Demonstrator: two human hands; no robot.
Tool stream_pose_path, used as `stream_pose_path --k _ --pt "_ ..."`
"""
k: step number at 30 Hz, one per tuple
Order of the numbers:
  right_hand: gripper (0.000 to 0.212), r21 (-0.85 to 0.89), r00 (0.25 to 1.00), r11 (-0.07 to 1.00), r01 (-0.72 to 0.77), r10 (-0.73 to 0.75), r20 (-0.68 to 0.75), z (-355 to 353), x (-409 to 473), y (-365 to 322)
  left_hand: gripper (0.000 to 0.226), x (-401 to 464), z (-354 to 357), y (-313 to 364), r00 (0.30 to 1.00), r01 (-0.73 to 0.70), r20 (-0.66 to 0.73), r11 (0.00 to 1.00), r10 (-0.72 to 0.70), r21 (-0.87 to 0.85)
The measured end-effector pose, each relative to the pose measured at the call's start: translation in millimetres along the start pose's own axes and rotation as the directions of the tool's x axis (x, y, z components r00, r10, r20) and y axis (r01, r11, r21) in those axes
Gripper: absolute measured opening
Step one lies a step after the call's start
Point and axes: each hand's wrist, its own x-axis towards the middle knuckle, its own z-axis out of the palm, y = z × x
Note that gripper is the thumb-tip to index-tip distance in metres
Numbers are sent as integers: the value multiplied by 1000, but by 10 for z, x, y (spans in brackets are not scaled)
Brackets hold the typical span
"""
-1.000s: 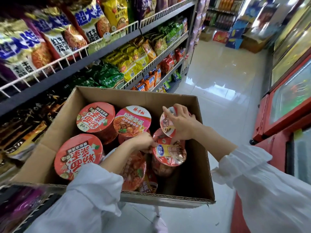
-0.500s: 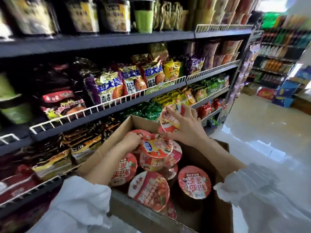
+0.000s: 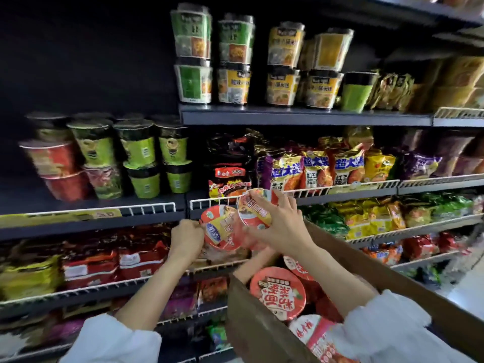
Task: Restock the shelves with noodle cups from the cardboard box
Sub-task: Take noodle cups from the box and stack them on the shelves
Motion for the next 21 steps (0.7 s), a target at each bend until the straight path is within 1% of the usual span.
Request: stream_pose_path --k 4,7,8,10,12,16,19,21 --pt "82 93 996 992 85 -84 -22 331 310 -962 31 243 -881 -485 988 -34 -155 995 18 -99" --pt "93 143 990 980 137 -129 -62 565 544 -1635 29 463 -1502 -856 962 -30 -273 995 4 -92" --pt "93 167 986 974 156 -144 -81 641 624 -1831 28 546 -1690 -966 951 -26 -309 995 -4 -93" --pt "83 201 978 960 195 -175 -112 795 793 -2183 28 686 -2035 -1157 920 -27 -391 993 -21 -117" --pt "78 209 969 949 238 -216 -123 938 962 -2515 30 805 -2347 -1313 902 -38 -430 987 -32 -153" --pt "76 265 949 911 315 -301 -90 1198 1287 -3146 32 1034 -2867 -1575 857 -17 -505 975 -100 -221" --pt "77 276 911 869 410 -403 -84 1404 1537 -3591 32 1208 -3204 -1766 801 4 -579 969 -150 -246" --pt "77 274 881 840 469 -468 -72 1543 1708 -3880 35 1356 -3421 -1916 779 41 -603 973 -174 -228"
